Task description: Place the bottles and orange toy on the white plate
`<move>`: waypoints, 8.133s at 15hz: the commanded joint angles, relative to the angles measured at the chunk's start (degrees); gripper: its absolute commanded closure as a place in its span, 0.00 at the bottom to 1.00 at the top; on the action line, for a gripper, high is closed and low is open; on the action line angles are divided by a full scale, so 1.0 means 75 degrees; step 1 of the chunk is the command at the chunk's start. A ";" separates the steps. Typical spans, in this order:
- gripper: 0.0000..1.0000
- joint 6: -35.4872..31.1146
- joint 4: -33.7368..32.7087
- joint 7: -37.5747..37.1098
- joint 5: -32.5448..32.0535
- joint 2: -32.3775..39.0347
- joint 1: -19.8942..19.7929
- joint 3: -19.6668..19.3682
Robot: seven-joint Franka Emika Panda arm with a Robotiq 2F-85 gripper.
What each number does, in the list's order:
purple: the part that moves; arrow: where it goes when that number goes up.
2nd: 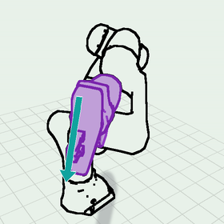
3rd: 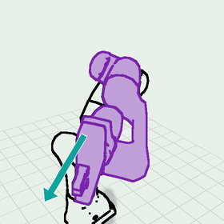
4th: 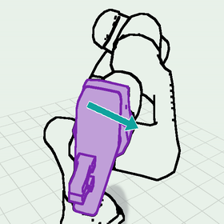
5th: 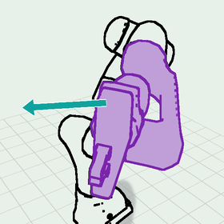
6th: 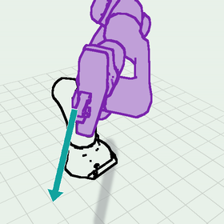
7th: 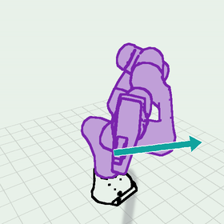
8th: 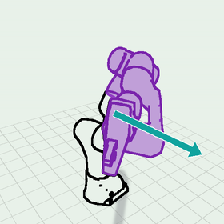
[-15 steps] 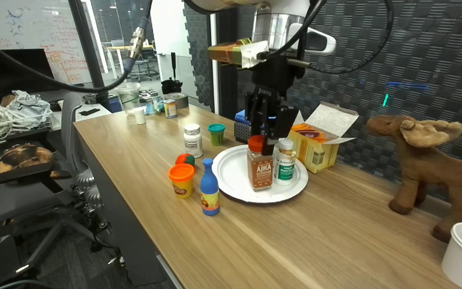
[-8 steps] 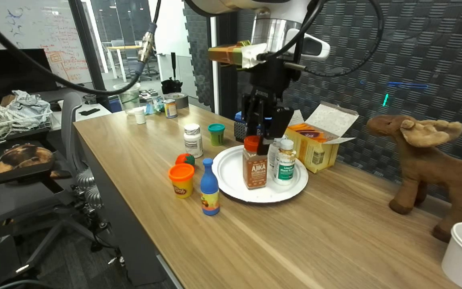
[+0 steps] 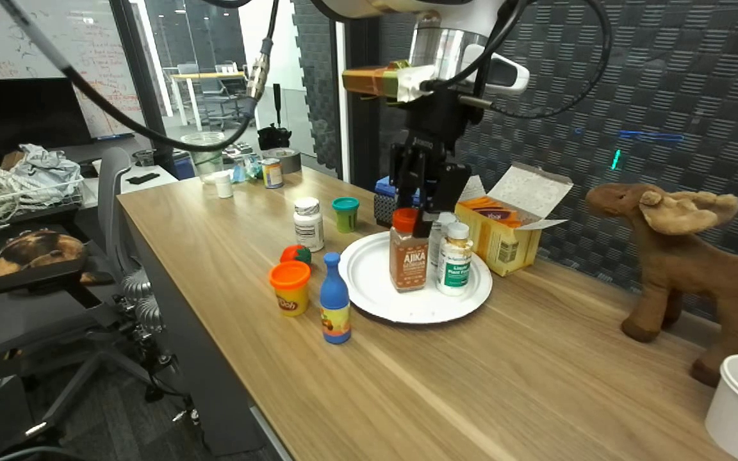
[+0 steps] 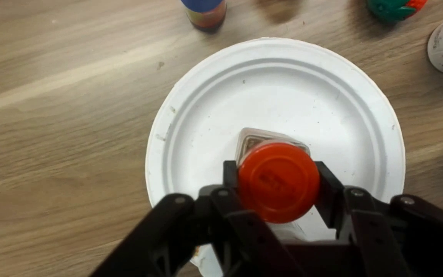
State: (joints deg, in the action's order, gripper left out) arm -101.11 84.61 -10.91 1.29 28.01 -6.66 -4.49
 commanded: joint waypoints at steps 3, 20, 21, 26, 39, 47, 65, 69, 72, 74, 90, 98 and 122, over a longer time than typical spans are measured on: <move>0.75 0.0478 -0.0828 0.0081 0.0239 0.0380 -0.0029 -0.0009; 0.00 0.0169 0.0147 0.0984 -0.0039 -0.0566 0.0040 0.0021; 0.00 0.0097 0.0504 0.1023 0.0013 -0.0821 0.0003 0.0007; 0.00 -0.0039 0.1954 0.0903 0.0211 -0.1760 -0.0101 -0.0124; 0.00 -0.1117 0.4081 0.0494 0.0317 -0.3057 -0.0181 -0.0333; 0.00 -0.1061 0.4376 0.0555 0.0571 -0.3206 -0.0168 -0.0359; 0.94 -0.1329 0.4547 0.0507 0.0369 -0.3211 -0.0065 -0.0290; 0.94 -0.1015 0.4460 0.0214 -0.0099 -0.3474 0.0034 -0.0269; 0.94 -0.0936 0.4307 0.0048 -0.0600 -0.3658 0.0123 -0.0210; 0.94 -0.0775 0.4021 0.0100 -0.0679 -0.3570 0.0148 -0.0172; 0.95 -0.0812 0.1749 0.0282 -0.0166 -0.1527 -0.0003 -0.0256; 0.95 -0.0967 0.1384 0.0199 0.0135 -0.1091 -0.0163 -0.0308; 0.00 -0.1303 0.1406 -0.0143 0.0209 -0.1244 -0.0168 -0.0344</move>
State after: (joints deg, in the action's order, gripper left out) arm -109.63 94.10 -11.04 1.94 21.17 -8.35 -6.77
